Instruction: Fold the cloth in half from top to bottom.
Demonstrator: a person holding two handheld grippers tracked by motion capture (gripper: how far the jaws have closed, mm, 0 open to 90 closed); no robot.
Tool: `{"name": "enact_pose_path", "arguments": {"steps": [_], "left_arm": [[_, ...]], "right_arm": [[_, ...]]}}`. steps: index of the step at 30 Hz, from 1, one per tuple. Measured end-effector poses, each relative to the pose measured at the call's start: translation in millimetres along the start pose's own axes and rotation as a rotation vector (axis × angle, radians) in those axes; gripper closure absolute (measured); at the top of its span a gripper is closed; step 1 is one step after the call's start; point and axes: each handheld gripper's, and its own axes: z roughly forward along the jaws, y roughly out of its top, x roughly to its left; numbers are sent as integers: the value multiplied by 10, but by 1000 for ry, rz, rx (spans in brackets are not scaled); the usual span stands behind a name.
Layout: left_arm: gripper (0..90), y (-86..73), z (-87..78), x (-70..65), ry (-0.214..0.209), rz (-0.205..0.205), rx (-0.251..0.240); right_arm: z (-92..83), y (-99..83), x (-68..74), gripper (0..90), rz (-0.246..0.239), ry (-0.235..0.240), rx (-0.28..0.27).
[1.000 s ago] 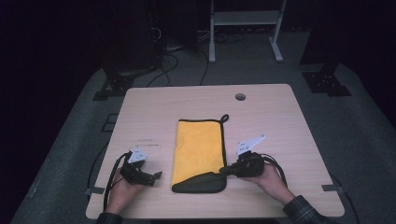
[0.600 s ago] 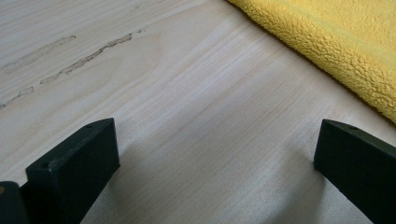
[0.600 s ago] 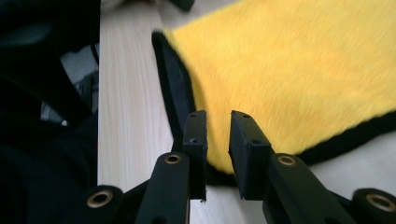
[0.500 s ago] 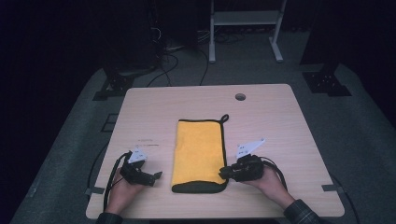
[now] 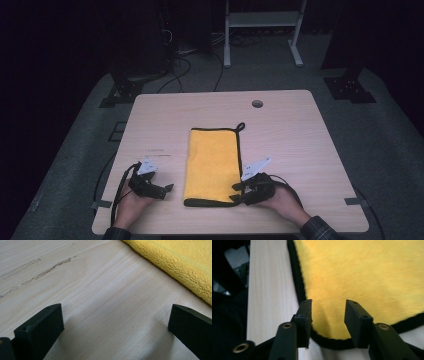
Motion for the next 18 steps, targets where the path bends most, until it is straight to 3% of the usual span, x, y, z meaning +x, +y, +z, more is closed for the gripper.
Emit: {"name": "enact_pose_path", "arguments": {"steps": [3,6,12,18], "left_arm": [[0,46,23,10,-31,-18,-14],[0,134,38,1,-22,-1,-23],[17,409,63,36,-73,-1,-72],[66,675,136,88,-88,11,-102]], "right_arm": [[-58,35,-132,483,23,-32,-31],[-91,59,-250,455,42,-66,-40],[-148,138,-497,438,72,-135,-64],[-173,242,-738,411,101,-184,-82]]}}
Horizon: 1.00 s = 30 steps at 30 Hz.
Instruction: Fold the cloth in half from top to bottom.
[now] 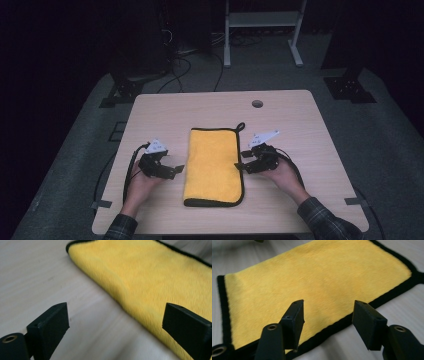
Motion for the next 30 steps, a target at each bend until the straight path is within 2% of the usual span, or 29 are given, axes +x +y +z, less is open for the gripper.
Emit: {"name": "enact_pose_path", "arguments": {"steps": [5,7,9,14,20,23,27,30], "left_arm": [[173,199,115,86,-5,17,-15],[226,262,163,131,5,29,-12],[265,326,213,188,5,24,-6],[353,496,333,327,19,13,-32],[378,632,558,479,33,11,-15],[380,681,690,550,30,2,-3],[385,697,842,600,30,-2,22],[390,668,941,637,47,-1,31]], "right_arm": [[38,112,-172,392,16,-34,-6],[63,161,-246,392,20,-50,-8],[87,212,-321,392,28,-63,-12],[161,349,-504,394,35,-89,-13],[320,410,-717,418,59,-153,-22],[445,398,-832,406,82,-162,4],[580,406,-946,405,115,-173,1],[674,426,-1012,404,136,-186,12]]}}
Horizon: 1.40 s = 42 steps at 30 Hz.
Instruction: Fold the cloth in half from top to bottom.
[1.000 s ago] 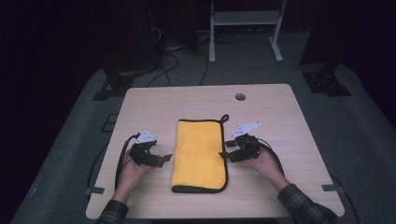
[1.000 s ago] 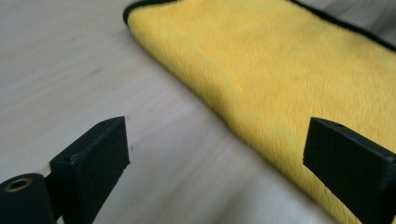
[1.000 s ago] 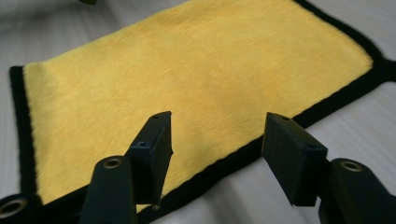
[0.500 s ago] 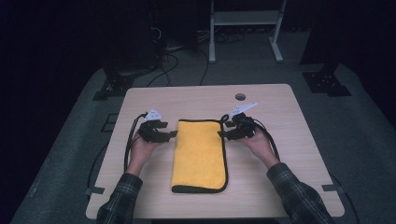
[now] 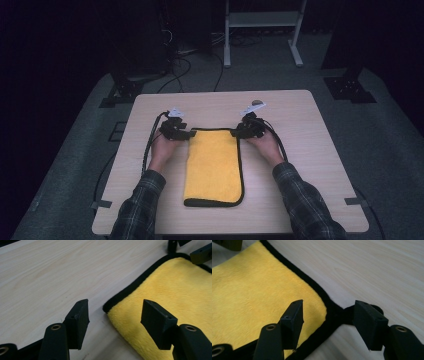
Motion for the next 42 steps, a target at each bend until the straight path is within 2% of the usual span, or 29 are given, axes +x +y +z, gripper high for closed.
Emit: {"name": "enact_pose_path", "arguments": {"steps": [4,7,10,13,17,20,21,25,30,35,37,38,40,42], "left_arm": [[405,-30,79,40,3,-25,-6],[418,-38,133,61,9,-26,18],[454,-45,170,66,11,-22,39],[519,-63,202,62,-15,-26,39],[663,-49,201,34,-45,-15,46],[762,-45,193,26,-66,-26,50],[783,-44,192,22,-67,-33,49],[809,-13,164,-2,-56,-14,43],[810,87,35,-7,-53,-1,-16],[809,250,-167,-30,-48,41,-78],[809,278,-255,-51,-62,59,-99],[810,280,-278,-63,-70,63,-101],[809,272,-347,-103,-89,94,-96],[810,248,-406,-140,-107,99,-115]], "right_arm": [[111,-5,-15,404,2,-18,36],[123,7,-19,424,9,-21,39],[123,13,-2,469,-10,-39,51],[116,6,22,521,-23,-45,54],[106,-12,48,647,-24,-24,43],[100,-16,43,749,-6,10,44],[100,-17,40,767,3,23,44],[89,-20,40,794,8,31,35],[5,38,51,799,-6,29,-3],[-151,158,74,798,-22,32,-60],[-226,185,94,798,-26,42,-81],[-270,190,111,798,-27,52,-93],[-331,174,141,798,-39,73,-110],[-384,141,175,798,-49,93,-124]]}}
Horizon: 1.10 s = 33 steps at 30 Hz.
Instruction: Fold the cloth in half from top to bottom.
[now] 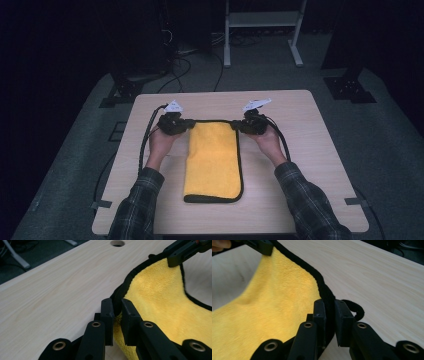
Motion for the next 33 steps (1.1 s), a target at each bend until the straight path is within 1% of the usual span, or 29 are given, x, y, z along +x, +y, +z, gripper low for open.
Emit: {"name": "enact_pose_path", "arguments": {"steps": [2,5,9,10,11,12,17,19,23,25,28,30,33], "left_arm": [[810,-24,-79,-54,-20,8,-4],[810,-55,-177,-123,-36,28,-3],[809,-107,-277,-226,-67,30,-4],[810,-107,-277,-226,-67,30,-4],[809,-146,-308,-279,-82,20,10],[809,-169,-322,-303,-83,21,12],[809,-295,-387,-408,-99,20,22],[810,-336,-413,-466,-103,24,43],[809,-435,-458,-566,-118,23,55],[808,-496,-488,-617,-131,10,61],[809,-551,-531,-690,-139,7,74],[808,-588,-565,-760,-146,12,94],[809,-638,-623,-835,-158,10,101]], "right_arm": [[-63,-41,39,798,-2,25,-18],[-157,-108,80,798,-5,61,-34],[-250,-187,154,798,-8,94,-43],[-267,-205,179,798,-14,97,-42],[-284,-229,210,798,-19,105,-41],[-299,-248,235,798,-22,110,-35],[-344,-360,382,798,-36,128,-23],[-353,-394,431,798,-44,131,-15],[-392,-467,537,798,-58,133,3],[-413,-497,567,798,-59,138,6],[-453,-539,633,798,-61,142,13],[-479,-580,712,798,-74,144,22],[-519,-623,803,798,-95,150,32]]}}
